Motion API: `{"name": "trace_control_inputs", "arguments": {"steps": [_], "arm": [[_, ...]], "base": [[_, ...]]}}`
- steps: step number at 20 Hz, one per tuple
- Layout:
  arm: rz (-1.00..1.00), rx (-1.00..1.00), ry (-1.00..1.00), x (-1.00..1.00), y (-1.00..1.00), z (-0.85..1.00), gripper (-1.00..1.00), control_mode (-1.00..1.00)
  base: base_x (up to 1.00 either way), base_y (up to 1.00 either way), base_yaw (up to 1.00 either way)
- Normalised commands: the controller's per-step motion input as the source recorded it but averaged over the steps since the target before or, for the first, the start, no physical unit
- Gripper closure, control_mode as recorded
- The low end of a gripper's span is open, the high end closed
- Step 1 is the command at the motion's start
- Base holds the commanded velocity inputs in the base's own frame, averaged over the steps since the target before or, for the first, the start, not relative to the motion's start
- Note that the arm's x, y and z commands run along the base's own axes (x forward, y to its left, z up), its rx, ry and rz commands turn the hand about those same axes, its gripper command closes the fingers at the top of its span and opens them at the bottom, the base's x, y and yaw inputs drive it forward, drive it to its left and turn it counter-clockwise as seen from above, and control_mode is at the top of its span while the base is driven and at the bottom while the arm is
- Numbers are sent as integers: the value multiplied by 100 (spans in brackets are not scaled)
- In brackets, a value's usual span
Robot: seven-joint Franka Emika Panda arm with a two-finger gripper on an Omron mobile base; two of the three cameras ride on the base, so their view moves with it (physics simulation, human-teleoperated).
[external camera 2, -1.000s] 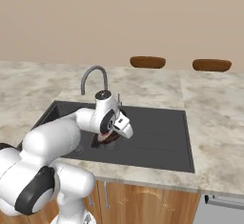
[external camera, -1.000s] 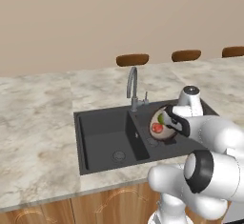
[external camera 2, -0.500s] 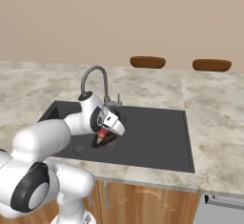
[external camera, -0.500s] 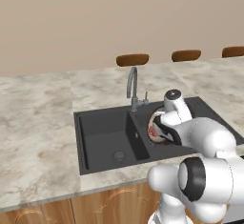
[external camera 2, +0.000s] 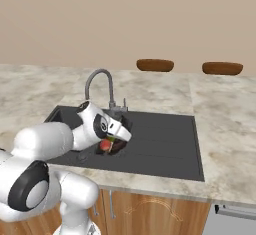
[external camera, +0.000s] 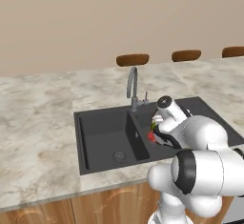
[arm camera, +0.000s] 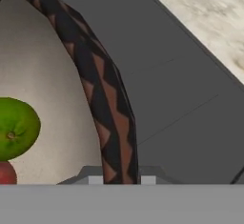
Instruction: Dump the peach and lime from the bowl so the bowl can be washed. Place the bowl in the sink after clearing the leftovers.
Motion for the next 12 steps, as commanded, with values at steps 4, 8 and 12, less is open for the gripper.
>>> {"name": "trace_control_inputs", "arguments": {"steps": [4, 8, 12], "arm": [[0, -5, -1, 15, -8, -1, 100, -100], [0, -23, -1, 1, 26, -4, 100, -100], [0, -1, -5, 9, -10, 12, 100, -100]], "base": [[0, 0, 0], [0, 0, 0], [0, 0, 0]]}}
